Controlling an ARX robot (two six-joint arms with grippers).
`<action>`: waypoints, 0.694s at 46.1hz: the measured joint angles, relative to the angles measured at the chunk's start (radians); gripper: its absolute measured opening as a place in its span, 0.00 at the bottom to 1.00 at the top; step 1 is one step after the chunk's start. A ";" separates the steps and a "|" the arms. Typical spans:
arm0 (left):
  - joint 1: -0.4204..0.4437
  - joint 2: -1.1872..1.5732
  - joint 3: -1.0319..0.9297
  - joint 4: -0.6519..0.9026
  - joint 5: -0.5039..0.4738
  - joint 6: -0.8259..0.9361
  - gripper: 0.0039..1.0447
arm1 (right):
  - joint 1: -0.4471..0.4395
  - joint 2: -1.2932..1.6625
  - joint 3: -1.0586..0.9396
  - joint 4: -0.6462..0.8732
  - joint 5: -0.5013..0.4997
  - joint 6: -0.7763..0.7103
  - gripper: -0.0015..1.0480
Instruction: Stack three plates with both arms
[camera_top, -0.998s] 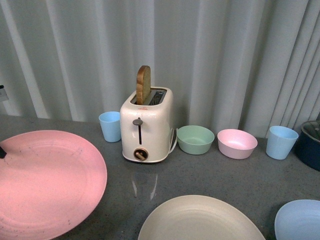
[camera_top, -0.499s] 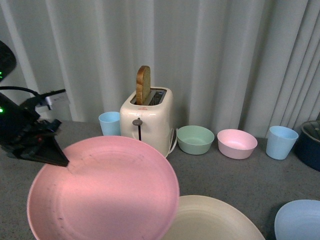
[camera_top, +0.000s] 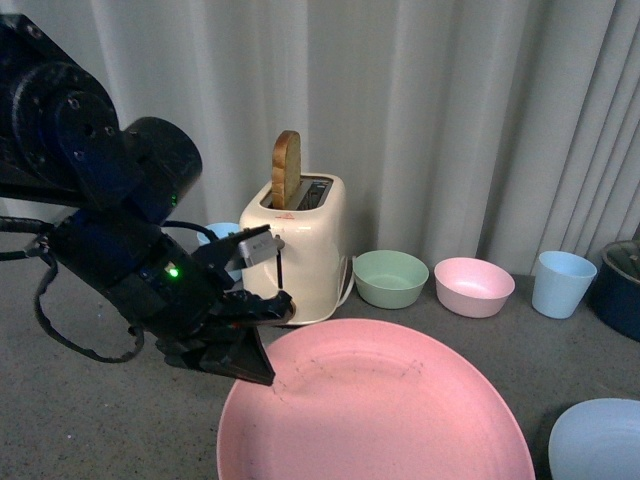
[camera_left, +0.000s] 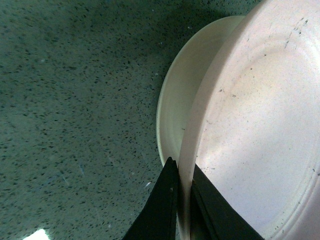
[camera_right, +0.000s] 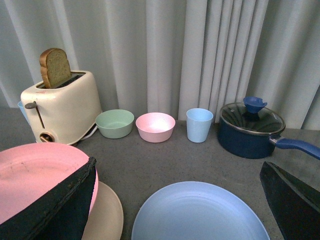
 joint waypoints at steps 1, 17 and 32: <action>-0.003 0.004 0.000 0.002 -0.004 -0.004 0.03 | 0.000 0.000 0.000 0.000 0.000 0.000 0.93; -0.069 0.067 0.021 0.048 -0.072 -0.031 0.03 | 0.000 0.000 0.000 0.000 0.000 0.000 0.93; -0.089 0.098 0.023 0.084 -0.110 -0.042 0.03 | 0.000 0.000 0.000 0.000 0.000 0.000 0.93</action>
